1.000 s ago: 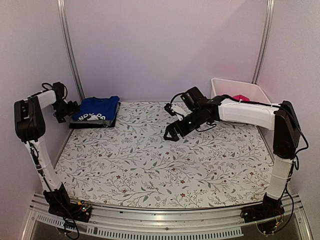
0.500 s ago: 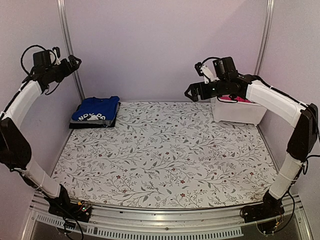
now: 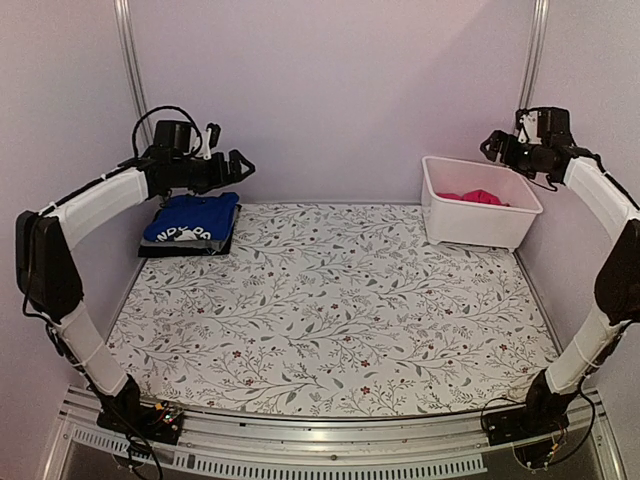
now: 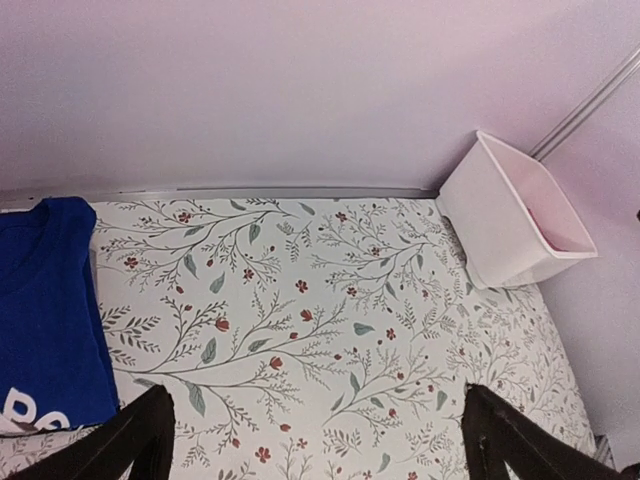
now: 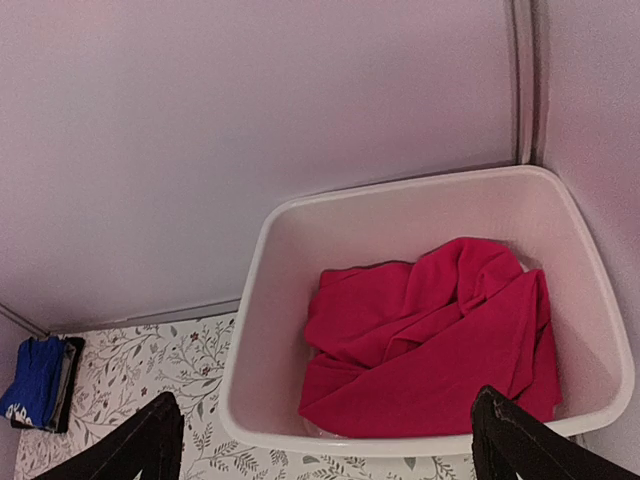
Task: Fold and stack the mixed laundry pile
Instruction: Pick up the crumpled trousers from the bin.
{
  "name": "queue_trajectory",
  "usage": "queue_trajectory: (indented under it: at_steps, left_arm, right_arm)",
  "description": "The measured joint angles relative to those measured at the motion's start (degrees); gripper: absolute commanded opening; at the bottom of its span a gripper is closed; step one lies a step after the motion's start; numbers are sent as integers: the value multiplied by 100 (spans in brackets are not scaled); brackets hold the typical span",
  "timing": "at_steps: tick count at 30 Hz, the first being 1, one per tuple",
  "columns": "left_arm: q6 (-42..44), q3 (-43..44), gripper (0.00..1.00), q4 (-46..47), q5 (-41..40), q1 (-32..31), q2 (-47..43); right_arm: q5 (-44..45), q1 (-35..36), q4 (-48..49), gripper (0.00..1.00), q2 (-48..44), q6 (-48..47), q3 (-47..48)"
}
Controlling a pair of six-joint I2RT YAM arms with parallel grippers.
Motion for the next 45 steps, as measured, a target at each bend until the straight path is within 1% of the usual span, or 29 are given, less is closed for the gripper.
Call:
queue_trajectory:
  at_steps: [2,5,10,12,17,21,24,29,33,38,40,42,45]
  left_arm:
    - [48,-210,100,140,-120,-37,-39]
    - [127,-385,100,214,-208,-160,-76]
    - [271,-389,100,236,-372,-293,-96]
    - [308,-389,100,227,-466,-293,-103]
    - [404,-389,100,219,-647,-293,-103]
    - [450,-350,100,168,-704,-293,-103]
    - [470,-302,100,131,-730,-293,-101]
    - [509,-284,100,35,-756,-293,-101]
    - [518,-286,100,-37,-750,-293,-101]
    - [516,-306,100,-35,-748,-293,-90]
    - [516,-306,100,-37,-750,-293,-63]
    - [514,-306,100,-61,-765,-293,-35]
    - [509,-306,100,-138,-815,-293,-15]
  right_arm:
    - [11,-448,-74,99,308,94,404]
    - [175,-826,-326,99,1102,63,1462]
    - [422,-763,-1067,99,3097,-240,4107]
    - [448,-723,-1217,99,3683,-334,4590]
    - [540,-682,-1591,99,4741,-509,4695]
    - [890,-651,-1932,99,5224,-737,4693]
    - [1150,-647,-2302,99,5292,-887,4693]
    - [1176,-638,-2717,99,5283,-1043,4570]
    - [1174,-625,-2745,99,5180,-1086,4284]
    - [1204,-614,-2754,99,5191,-1084,4286]
    - [1189,-614,-2734,93,5265,-1084,4345]
    - [1189,-610,-2710,81,5377,-1093,4428]
    - [1266,-590,-2660,54,5477,-1150,4516]
